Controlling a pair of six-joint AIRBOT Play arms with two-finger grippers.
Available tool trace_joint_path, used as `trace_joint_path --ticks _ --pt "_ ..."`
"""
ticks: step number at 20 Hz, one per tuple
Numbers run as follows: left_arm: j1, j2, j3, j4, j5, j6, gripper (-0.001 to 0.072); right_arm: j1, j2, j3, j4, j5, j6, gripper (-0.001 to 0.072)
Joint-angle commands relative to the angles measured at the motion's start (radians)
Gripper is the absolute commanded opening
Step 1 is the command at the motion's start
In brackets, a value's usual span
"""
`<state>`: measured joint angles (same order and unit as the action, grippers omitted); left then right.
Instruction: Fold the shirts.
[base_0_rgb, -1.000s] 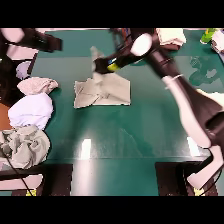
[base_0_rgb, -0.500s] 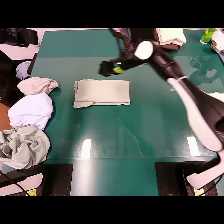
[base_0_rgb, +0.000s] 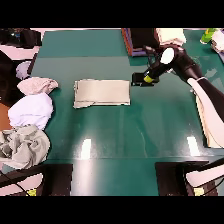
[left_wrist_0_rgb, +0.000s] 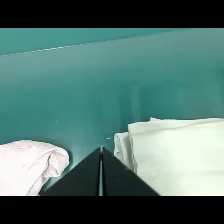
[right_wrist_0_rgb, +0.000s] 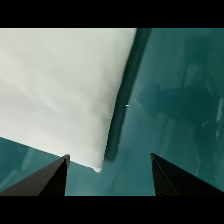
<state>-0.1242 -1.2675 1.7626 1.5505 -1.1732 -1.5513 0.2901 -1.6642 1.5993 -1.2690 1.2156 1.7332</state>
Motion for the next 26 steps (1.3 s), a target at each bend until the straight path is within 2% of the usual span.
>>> trace_joint_path --ticks 1,4,11,12,13,14,15,20,26 --pt "0.000 0.000 0.000 -0.015 -0.040 0.015 0.0025 -0.011 -0.119 0.045 0.071 0.026 0.072 0.0599" --pt "0.000 0.000 0.000 -0.016 -0.073 0.035 0.0025 -0.002 -0.216 0.123 0.146 0.014 0.092 0.0598" --pt "0.000 0.000 0.000 -0.018 -0.080 0.042 0.0025 0.064 -0.318 0.189 0.138 0.014 0.129 0.0584" --pt "0.000 0.000 0.000 -0.018 -0.084 0.042 0.0025 0.067 -0.321 0.189 0.118 0.013 0.135 0.0530" --pt "0.000 0.000 0.000 -0.018 -0.086 0.042 0.0025 0.078 -0.322 0.189 0.086 0.006 0.136 0.0440" --pt "0.000 0.000 0.000 -0.019 -0.088 0.042 0.0025 0.082 -0.321 0.189 0.057 0.001 0.134 0.0257" --pt "0.000 0.000 0.000 -0.024 -0.087 0.042 0.0025 0.090 -0.315 0.189 0.025 -0.002 0.131 0.0013" --pt "-0.079 0.000 0.000 -0.039 -0.073 0.046 0.0024 0.045 -0.170 0.189 -0.156 -0.010 0.122 0.0018" --pt "-0.251 0.000 0.000 -0.039 -0.058 0.072 0.0024 -0.226 0.084 0.189 -0.325 0.117 0.060 0.0018"
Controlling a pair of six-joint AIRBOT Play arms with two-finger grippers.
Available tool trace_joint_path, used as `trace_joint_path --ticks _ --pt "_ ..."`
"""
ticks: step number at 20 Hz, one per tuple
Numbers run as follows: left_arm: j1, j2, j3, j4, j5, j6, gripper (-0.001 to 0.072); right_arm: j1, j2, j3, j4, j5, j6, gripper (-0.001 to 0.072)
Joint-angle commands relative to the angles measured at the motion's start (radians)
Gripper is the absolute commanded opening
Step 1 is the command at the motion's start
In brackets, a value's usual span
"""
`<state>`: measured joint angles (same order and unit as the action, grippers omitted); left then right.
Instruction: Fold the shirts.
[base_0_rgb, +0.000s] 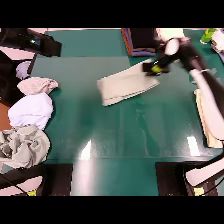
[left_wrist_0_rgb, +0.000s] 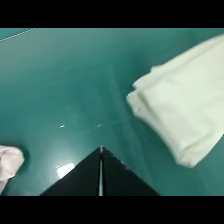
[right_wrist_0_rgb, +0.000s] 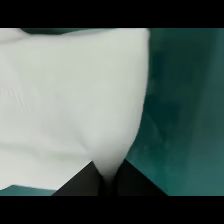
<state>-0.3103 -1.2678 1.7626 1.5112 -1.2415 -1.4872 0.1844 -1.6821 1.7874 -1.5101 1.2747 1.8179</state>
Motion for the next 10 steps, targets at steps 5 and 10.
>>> trace_joint_path --ticks 5,10 --pt "-0.096 0.000 0.000 -0.002 0.021 0.002 0.0025 -0.455 0.205 0.001 -0.080 0.118 -0.031 0.0018" --pt "-0.096 0.000 0.000 -0.002 0.022 -0.008 0.0024 -0.700 0.226 0.001 -0.078 0.152 -0.032 0.0018"
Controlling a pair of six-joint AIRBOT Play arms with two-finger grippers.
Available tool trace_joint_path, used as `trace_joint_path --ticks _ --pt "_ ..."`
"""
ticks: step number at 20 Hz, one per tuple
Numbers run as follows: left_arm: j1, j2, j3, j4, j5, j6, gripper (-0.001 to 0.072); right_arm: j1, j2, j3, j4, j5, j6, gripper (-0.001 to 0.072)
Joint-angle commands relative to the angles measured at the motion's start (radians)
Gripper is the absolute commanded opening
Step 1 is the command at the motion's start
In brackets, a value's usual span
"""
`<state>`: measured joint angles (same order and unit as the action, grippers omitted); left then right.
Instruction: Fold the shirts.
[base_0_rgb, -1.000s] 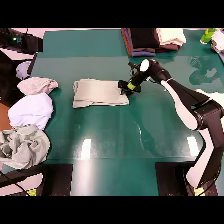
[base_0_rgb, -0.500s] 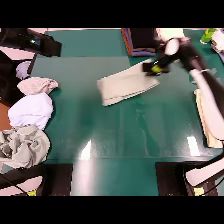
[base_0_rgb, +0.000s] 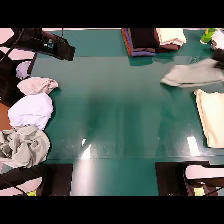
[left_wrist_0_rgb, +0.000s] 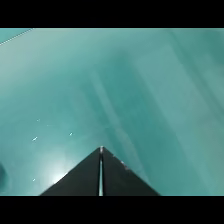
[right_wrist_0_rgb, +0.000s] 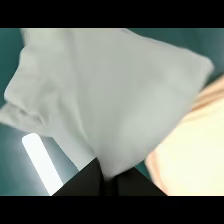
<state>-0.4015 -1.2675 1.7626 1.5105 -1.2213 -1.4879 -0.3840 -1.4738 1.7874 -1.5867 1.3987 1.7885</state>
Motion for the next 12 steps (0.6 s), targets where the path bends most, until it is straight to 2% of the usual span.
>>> trace_joint_path --ticks 1,6,12 --pt "-0.005 -0.001 0.000 -0.001 0.002 -0.008 0.0025 -0.156 0.018 0.001 -0.002 0.025 -0.002 0.0018" --pt "-0.005 0.000 0.000 -0.001 0.001 -0.026 0.0025 -0.189 0.036 0.001 0.017 0.013 -0.002 0.0018" --pt "-0.005 -0.001 0.000 -0.001 0.001 -0.025 0.0025 -0.206 0.156 0.001 0.025 -0.030 -0.002 0.0018"
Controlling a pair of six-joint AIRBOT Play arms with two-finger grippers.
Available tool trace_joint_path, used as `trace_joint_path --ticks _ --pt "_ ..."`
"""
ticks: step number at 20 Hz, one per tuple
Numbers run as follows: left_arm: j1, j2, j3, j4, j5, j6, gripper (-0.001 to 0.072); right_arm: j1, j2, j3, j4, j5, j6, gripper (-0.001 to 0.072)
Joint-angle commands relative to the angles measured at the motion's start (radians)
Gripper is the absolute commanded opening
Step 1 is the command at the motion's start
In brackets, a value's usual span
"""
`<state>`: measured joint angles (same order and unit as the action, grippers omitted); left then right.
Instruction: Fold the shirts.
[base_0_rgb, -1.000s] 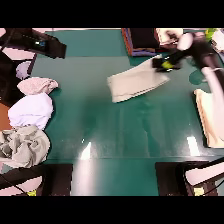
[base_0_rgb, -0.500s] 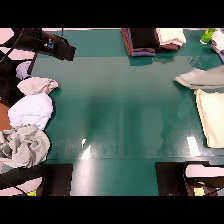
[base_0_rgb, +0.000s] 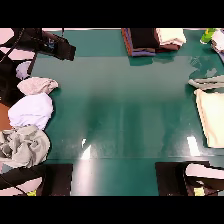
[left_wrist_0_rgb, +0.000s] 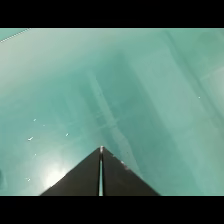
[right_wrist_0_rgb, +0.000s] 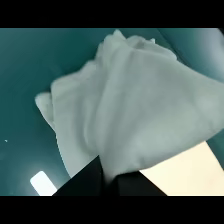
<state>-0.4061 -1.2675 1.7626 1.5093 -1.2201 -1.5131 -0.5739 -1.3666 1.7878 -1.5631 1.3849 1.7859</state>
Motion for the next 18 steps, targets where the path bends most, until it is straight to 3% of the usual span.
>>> trace_joint_path --ticks 1,9,18 --pt "0.000 0.000 0.000 0.000 -0.002 0.002 0.0025 -0.023 0.069 0.000 0.000 -0.009 0.000 0.0018" --pt "0.000 0.000 0.000 0.000 -0.015 0.003 0.0025 -0.105 0.159 -0.039 -0.002 0.139 -0.045 0.0018" --pt "0.000 -0.001 0.000 0.000 -0.025 0.004 0.0025 -0.262 0.361 -0.575 -0.039 0.080 -0.112 0.0018"
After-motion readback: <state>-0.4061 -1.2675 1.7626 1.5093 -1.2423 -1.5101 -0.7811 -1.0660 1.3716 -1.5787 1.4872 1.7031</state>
